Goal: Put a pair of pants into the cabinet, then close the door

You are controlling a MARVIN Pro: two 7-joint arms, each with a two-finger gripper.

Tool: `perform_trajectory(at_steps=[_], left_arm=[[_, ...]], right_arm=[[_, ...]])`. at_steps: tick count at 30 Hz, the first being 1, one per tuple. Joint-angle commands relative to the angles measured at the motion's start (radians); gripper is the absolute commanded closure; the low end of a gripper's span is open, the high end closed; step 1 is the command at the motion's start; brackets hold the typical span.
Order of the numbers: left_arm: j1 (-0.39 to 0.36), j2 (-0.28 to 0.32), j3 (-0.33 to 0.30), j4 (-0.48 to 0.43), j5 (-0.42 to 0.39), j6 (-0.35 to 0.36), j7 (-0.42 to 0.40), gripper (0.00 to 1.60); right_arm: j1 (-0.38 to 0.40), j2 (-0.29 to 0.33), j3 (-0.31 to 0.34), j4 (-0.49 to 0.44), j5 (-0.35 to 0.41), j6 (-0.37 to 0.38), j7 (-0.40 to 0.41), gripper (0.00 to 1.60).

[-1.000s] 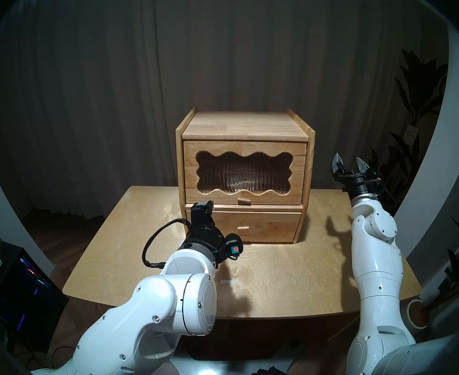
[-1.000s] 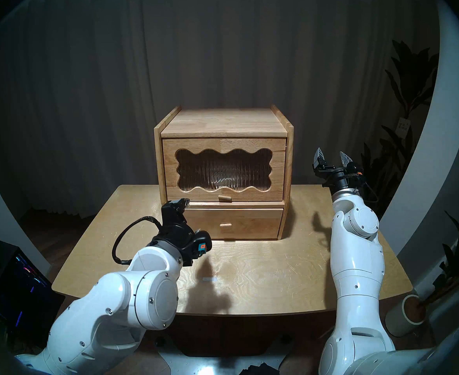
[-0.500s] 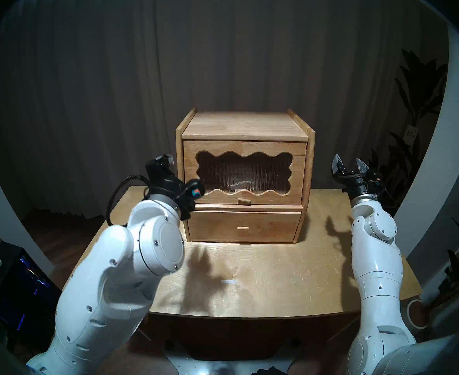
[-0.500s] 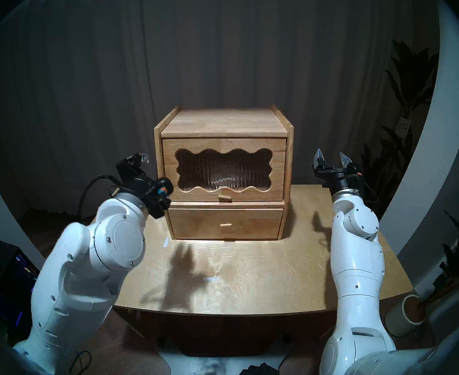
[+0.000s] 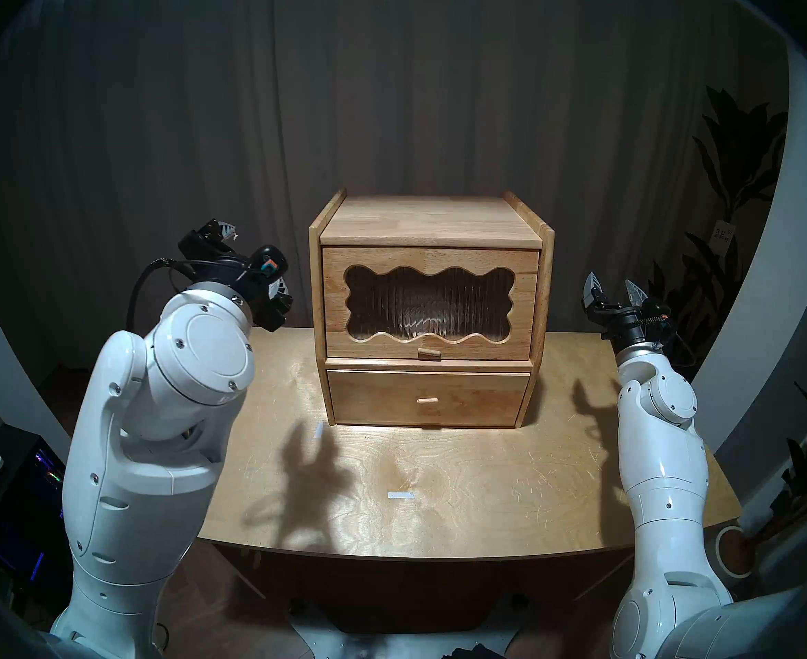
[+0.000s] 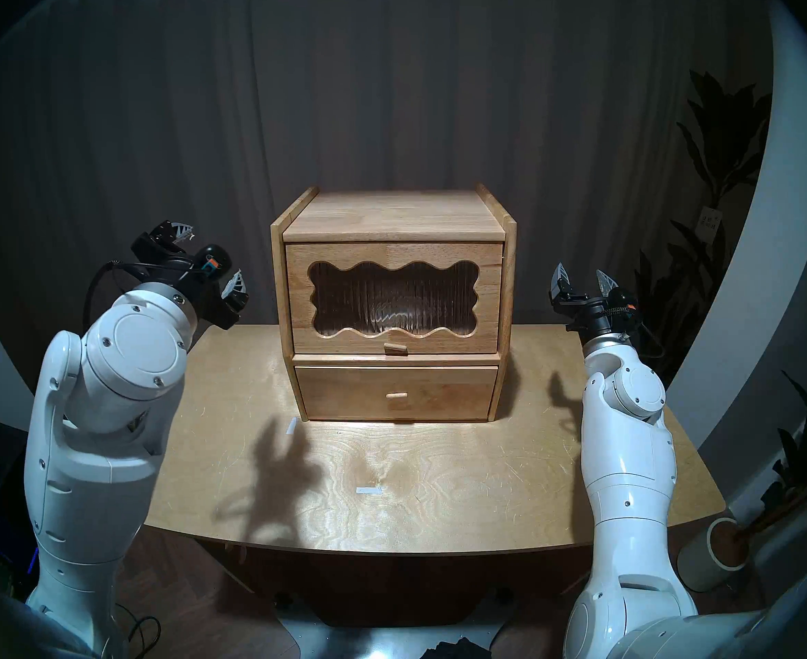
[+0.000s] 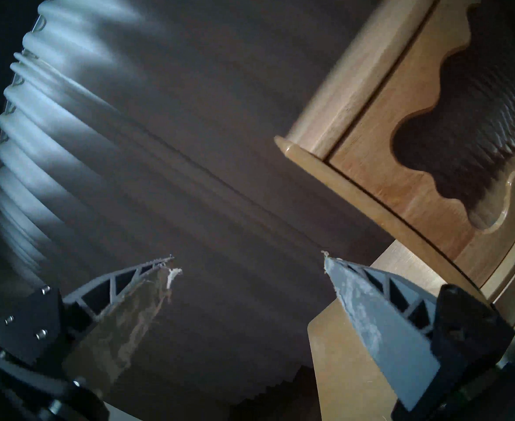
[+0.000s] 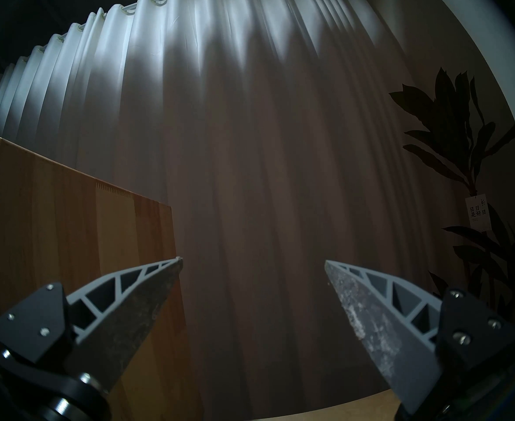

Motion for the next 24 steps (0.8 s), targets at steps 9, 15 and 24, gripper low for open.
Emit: perform_trajectory(at_steps=[9, 15, 24], left_arm=[[0.047, -0.052, -0.133, 0.159, -0.16, -0.089, 0.005, 0.0], [0.032, -0.071, -0.188, 0.194, -0.232, -0.139, 0.005, 0.0], [0.044, -0.115, -0.23, 0.194, -0.36, -0.247, -0.004, 0.0]], right_arm=[[0.014, 0.007, -0.003, -0.01, 0.004, -0.005, 0.001, 0.0], [0.015, 0.009, -0.005, -0.008, 0.006, -0.006, 0.0, 0.0], [0.017, 0.01, -0.008, -0.008, 0.009, -0.008, -0.002, 0.0]])
